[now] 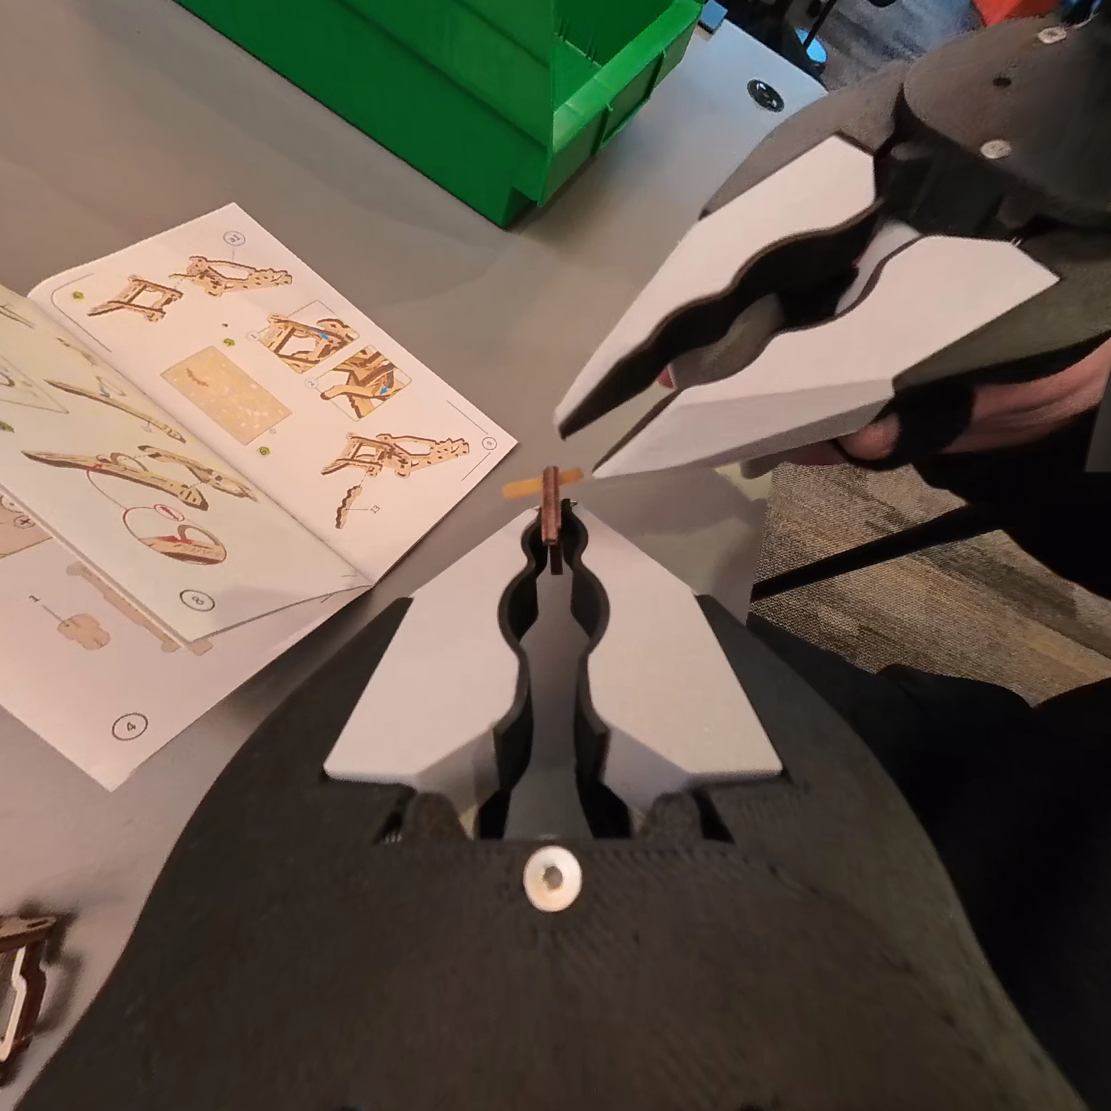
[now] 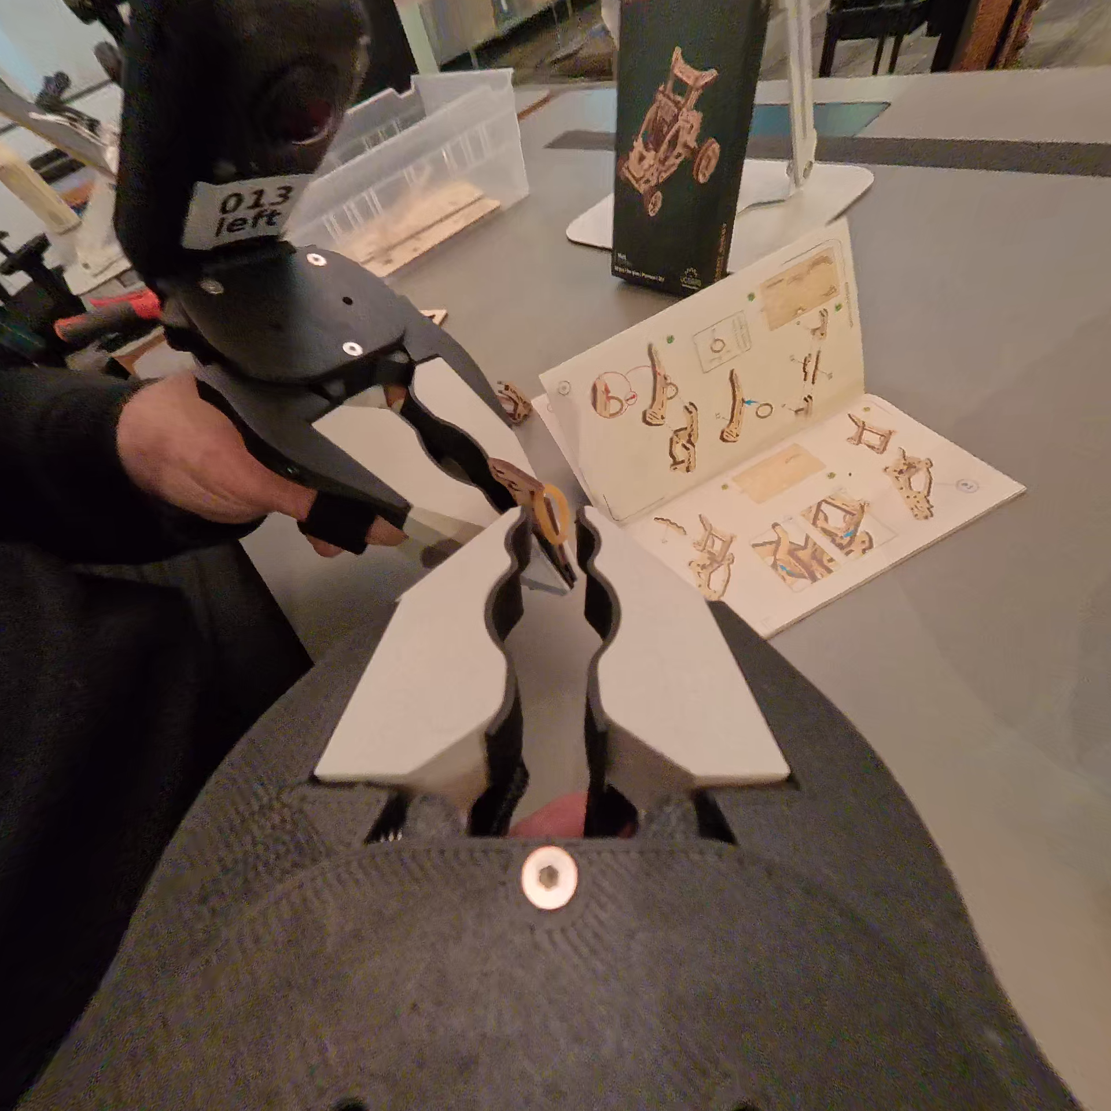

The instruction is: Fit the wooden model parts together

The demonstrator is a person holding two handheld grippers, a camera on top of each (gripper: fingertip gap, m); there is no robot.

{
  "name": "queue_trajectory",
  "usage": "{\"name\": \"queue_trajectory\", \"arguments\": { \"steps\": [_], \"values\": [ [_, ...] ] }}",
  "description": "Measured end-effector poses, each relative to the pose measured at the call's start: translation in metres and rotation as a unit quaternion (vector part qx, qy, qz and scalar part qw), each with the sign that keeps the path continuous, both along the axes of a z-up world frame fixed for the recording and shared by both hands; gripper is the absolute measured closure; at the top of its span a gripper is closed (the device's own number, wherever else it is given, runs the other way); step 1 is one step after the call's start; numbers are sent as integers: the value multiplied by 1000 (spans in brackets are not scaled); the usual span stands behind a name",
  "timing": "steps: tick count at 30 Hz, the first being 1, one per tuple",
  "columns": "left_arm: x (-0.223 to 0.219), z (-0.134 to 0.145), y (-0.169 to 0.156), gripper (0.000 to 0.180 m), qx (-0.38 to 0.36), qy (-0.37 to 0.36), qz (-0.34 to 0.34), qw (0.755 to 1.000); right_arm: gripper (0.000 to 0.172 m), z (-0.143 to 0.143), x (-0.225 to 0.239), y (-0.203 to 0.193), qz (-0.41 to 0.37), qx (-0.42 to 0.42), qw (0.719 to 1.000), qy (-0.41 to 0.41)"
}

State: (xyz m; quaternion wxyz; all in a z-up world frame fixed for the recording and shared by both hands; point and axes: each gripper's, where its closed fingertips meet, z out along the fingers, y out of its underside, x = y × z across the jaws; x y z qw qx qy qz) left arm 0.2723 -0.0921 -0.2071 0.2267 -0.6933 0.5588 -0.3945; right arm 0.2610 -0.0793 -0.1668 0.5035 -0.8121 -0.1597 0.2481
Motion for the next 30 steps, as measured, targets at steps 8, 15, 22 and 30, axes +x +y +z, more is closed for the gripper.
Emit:
{"name": "queue_trajectory", "arguments": {
  "steps": [8,15,22,30],
  "values": [
    [-3,3,-2,179,2,9,-8,1000,172,2,-7,0,12,30,998,-47],
    [-3,7,-3,179,8,8,-11,1000,169,7,-8,0,14,46,995,-82],
    [-3,9,-2,179,11,11,-7,1000,172,6,-8,-1,3,43,994,-102],
    [-3,11,-3,179,13,18,-10,1000,172,9,-7,-2,2,75,978,-194]
  ]
}}
